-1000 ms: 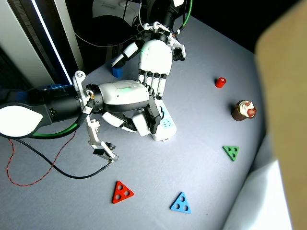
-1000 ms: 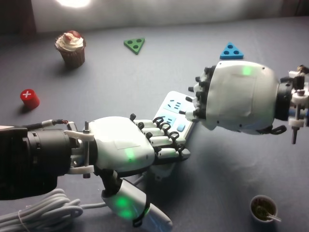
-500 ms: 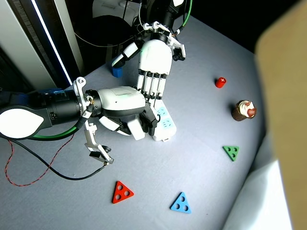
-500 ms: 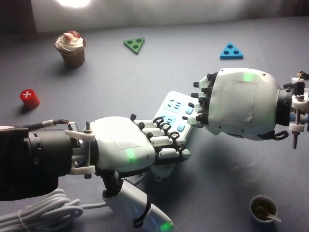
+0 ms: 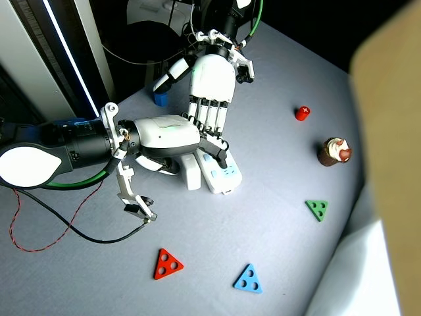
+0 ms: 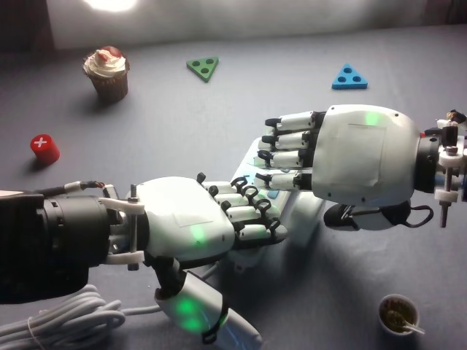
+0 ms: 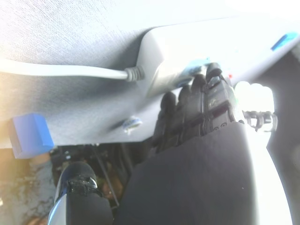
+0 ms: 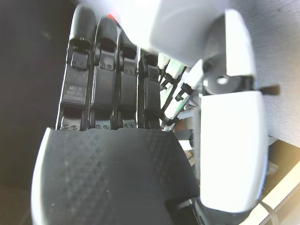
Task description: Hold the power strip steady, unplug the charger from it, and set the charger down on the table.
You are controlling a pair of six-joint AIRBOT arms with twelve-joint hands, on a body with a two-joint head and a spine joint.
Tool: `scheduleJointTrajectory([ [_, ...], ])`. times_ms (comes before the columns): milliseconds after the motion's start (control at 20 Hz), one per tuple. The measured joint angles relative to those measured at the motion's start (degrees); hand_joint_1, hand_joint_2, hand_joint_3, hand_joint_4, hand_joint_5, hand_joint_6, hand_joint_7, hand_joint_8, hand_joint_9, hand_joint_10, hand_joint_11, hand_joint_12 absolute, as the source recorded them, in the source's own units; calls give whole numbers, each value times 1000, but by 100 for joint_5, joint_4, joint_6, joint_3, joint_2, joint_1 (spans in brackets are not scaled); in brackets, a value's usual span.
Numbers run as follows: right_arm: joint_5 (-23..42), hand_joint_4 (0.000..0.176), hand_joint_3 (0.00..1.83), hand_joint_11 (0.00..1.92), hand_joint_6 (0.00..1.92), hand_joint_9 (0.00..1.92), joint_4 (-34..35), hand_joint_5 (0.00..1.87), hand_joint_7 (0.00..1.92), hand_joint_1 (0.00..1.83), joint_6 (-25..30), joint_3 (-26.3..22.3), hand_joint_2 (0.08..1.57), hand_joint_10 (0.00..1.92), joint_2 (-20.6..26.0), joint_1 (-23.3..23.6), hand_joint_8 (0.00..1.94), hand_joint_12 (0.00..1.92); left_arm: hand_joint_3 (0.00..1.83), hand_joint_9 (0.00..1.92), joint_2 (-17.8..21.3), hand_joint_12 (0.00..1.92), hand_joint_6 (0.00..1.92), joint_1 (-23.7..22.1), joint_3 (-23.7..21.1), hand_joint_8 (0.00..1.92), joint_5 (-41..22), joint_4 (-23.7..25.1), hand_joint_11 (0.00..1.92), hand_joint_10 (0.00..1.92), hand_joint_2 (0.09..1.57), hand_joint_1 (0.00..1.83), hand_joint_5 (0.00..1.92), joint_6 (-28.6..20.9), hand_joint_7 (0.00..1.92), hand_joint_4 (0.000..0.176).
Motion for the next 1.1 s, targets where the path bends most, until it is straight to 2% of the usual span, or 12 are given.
scheduleJointTrajectory([
  [100,-11,0,1,309,0,433,-17,390,431,763,17,-50,970,0,35,0,0,392,1,57,0,1,0,-4,0,2,2,9,64,2,927,0,53,0,73,0],
  [250,-7,0,0,279,0,405,105,336,406,677,42,-92,954,2,238,7,1,374,2,53,0,0,2,-11,0,2,7,9,57,1,929,0,37,-4,63,0],
  [350,-118,0,2,275,0,380,450,290,366,566,166,-144,922,0,398,90,0,326,2,74,0,10,9,-11,0,10,9,9,80,9,932,0,58,-4,85,0],
  [400,-258,0,1,278,0,373,879,266,355,521,341,-249,911,0,581,229,0,316,0,81,0,11,10,-9,0,12,9,11,82,11,928,0,62,-2,92,0],
  [500,-463,0,0,283,3,363,1467,233,339,449,1093,-439,901,3,920,452,1,308,3,78,0,6,4,-11,-11,9,22,9,72,8,935,0,52,-2,89,0],
  [600,-782,0,0,302,8,386,1829,250,356,382,2131,-673,888,11,1222,516,7,309,1,73,0,4,3,-22,-11,4,31,9,67,4,933,0,51,-2,82,0],
  [700,-1327,0,5,281,1,357,1816,215,325,221,3311,-938,907,2,1484,546,1,296,1,75,0,7,5,-22,-11,3,37,7,73,4,934,0,58,-2,83,0],
  [750,-1519,0,4,274,1,331,1808,209,304,218,3755,-1113,906,0,1641,546,0,291,2,69,26,4,1,-24,-37,1,52,2,67,1,934,0,48,-4,77,0],
  [900,-1523,0,8,266,3,313,1818,200,288,181,4172,-1513,922,3,1961,549,4,283,0,68,85,2,0,-92,-83,0,85,4,63,0,930,0,47,-20,76,0],
  [1000,-1563,0,9,235,0,263,1810,148,241,128,4179,-1615,932,0,1987,597,1,270,0,84,164,7,5,-136,-149,6,118,-15,75,7,931,0,59,-24,88,0],
  [1100,-1692,0,5,249,0,302,2017,181,273,188,4192,-1707,933,1,2031,658,0,277,0,78,205,6,2,-214,-160,4,125,-59,72,3,928,0,53,-28,87,0],
])
